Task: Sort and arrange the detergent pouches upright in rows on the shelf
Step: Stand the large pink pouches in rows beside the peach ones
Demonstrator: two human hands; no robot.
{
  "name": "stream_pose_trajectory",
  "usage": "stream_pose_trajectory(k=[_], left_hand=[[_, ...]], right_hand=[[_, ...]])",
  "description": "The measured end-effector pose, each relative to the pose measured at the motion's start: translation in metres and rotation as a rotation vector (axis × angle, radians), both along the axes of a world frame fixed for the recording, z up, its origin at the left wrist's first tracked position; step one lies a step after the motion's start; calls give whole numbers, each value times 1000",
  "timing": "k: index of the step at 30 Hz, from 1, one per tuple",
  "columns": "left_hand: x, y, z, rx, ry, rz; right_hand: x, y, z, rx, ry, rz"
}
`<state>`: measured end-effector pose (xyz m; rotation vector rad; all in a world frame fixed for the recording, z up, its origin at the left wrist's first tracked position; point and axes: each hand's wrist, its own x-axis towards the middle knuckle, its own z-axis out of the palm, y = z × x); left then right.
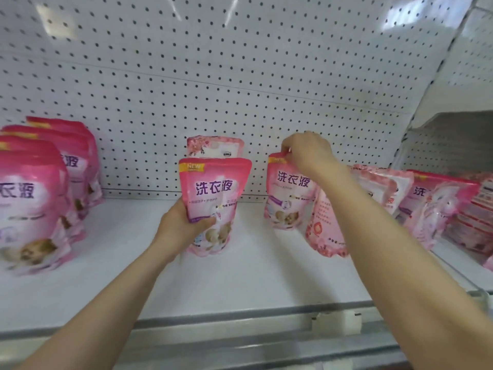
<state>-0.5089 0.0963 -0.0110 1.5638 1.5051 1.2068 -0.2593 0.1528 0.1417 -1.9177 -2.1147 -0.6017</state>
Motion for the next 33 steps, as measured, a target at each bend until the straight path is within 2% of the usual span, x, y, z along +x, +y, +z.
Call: stream_pose_trajectory(k=[5, 8, 9, 11, 13, 14, 15, 17, 19, 22, 29, 33], left_hand=[[-2, 1, -2, -5, -144, -36], [-9, -1, -5, -1, -203, -17], [-13, -2, -6, -6, -225, -12], [-21, -4, -8, -12, -258, -2], [-29, -8, -10, -5, -272, 17], [-32, -11, -9, -1, -273, 27], [-35, -14, -9, -1, -275, 40], [-41, -23, -7, -2, -277, 65], [-49, -32, -6, 9, -267, 101], [-63, -49, -6, 37, -264, 174], [-98, -90, -6, 78, -235, 265], [-108, -97, -7, 55, -202, 290]], right_hand=[[-22, -27, -2, -6, 133, 253], [-25, -30, -17, 125, 238, 270], [-23, -31, -26, 194, 348, 263], [-20, -35, -49, 231, 779, 270], [-18, -37, -76, 22, 1298, 326], [-16, -35, -88, -109, 1444, 370], [-14, -33, -98, -214, 1511, 412], [-17, -30, -106, -288, 1565, 441], [-26, -27, -104, -237, 1627, 438], [-52, -20, -98, -173, 1605, 480], [-165, 13, -94, -291, 1570, 657], [-224, 48, -91, -354, 1583, 633]])
